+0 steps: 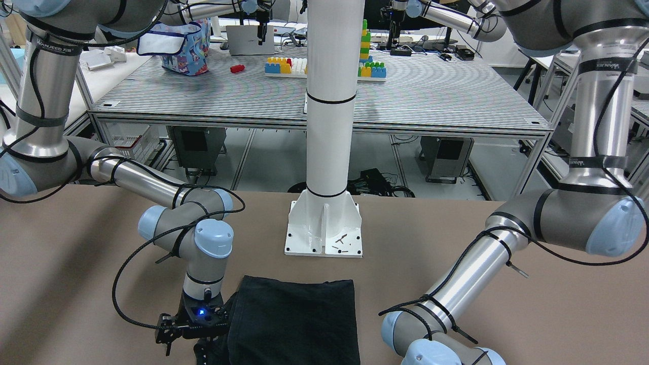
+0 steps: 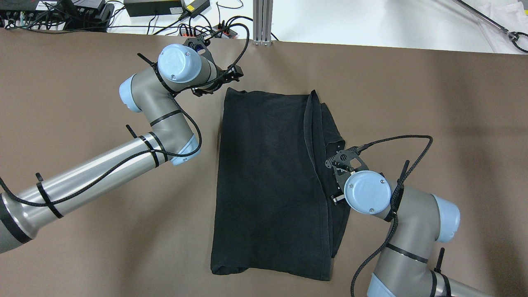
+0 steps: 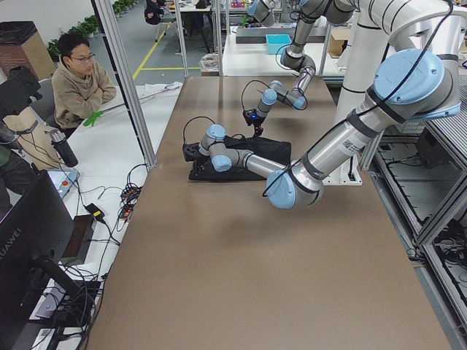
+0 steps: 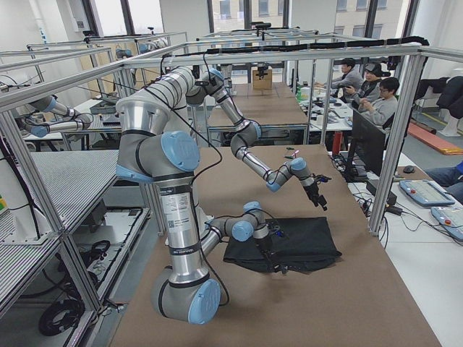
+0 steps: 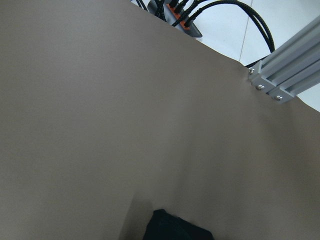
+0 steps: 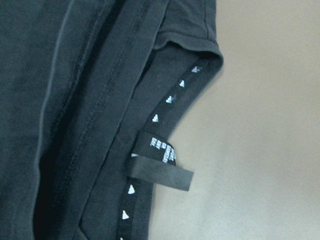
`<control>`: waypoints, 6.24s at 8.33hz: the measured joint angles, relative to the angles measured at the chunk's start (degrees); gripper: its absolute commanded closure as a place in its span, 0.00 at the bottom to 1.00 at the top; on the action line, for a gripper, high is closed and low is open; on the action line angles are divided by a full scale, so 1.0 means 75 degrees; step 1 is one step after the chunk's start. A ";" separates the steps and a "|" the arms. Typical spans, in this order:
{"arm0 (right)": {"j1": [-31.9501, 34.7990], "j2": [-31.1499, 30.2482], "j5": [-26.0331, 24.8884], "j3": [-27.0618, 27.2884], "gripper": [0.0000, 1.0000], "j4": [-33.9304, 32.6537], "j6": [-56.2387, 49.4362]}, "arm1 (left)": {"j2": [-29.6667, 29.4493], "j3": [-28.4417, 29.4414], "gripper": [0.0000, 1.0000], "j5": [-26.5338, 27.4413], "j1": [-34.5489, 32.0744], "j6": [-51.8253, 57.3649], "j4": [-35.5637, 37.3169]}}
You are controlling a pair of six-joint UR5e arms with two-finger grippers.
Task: Fold clothes
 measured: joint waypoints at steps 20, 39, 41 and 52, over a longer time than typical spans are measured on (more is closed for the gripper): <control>-0.1476 -0.0743 -0.0365 0.1454 0.37 0.1687 0.9294 | 0.0031 -0.0082 0.00 0.0132 0.0006 -0.0008 0.0000; -0.2605 -0.1443 -0.1198 0.1152 0.61 0.1734 1.0012 | 0.0000 -0.0211 0.00 0.0394 0.0279 -0.0017 0.0035; -0.2642 -0.1451 -0.1208 0.1149 0.89 0.1735 1.0046 | -0.0005 -0.0218 0.00 0.0395 0.0288 -0.0017 0.0035; -0.2603 -0.1398 -0.1142 0.1770 1.00 0.1717 1.0248 | 0.0525 -0.1286 0.00 0.0411 0.0469 -0.0690 0.0041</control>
